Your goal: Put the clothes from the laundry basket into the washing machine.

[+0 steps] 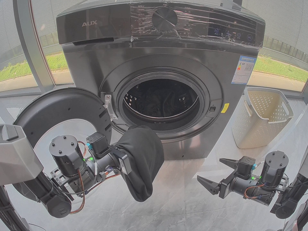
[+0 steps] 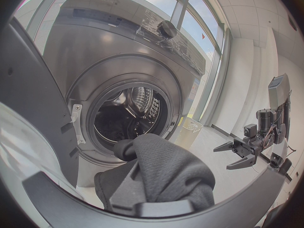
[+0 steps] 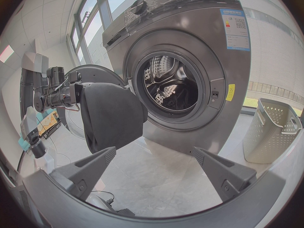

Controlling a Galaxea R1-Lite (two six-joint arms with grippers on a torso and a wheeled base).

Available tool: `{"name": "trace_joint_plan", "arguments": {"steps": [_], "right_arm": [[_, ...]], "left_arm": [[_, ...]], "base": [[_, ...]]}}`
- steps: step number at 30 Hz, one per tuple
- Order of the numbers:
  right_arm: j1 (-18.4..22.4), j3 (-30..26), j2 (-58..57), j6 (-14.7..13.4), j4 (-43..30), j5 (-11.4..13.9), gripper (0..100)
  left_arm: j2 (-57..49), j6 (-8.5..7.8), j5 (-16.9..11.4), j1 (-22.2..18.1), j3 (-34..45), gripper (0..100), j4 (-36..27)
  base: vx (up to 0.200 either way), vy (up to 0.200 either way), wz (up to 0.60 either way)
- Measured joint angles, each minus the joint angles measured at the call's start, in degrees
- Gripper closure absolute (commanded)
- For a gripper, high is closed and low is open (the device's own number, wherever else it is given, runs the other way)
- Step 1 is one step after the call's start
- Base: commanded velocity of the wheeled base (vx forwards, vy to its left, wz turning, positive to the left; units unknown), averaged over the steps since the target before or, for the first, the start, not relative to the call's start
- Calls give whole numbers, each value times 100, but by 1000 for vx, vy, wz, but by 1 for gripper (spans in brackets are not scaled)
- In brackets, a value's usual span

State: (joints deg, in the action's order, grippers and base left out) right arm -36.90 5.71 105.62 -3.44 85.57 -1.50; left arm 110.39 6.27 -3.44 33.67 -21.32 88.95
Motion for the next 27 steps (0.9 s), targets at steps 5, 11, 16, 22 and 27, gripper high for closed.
{"name": "trace_joint_plan", "arguments": {"steps": [5, 11, 16, 22, 27], "right_arm": [[-20, -9, 9, 0, 2, 0, 0], [-39, -17, 13, -4, 0, -2, 0], [-52, -30, 20, -6, -4, -6, 0], [-56, -41, 50, -9, 0, 0, 0], [-63, -45, 61, -9, 0, 0, 0]], "left_arm": [[33, -50, 2, 20, 10, 100, 5], [108, -171, 88, 20, 5, 100, 0], [174, -189, 163, 32, -1, 100, 2], [224, -191, 172, 67, 10, 100, 2], [276, -191, 243, 127, 10, 100, 0]], "base": [[120, 0, 0], [200, 0, 0], [0, 0, 0], [67, 0, 0], [40, 0, 0]]}}
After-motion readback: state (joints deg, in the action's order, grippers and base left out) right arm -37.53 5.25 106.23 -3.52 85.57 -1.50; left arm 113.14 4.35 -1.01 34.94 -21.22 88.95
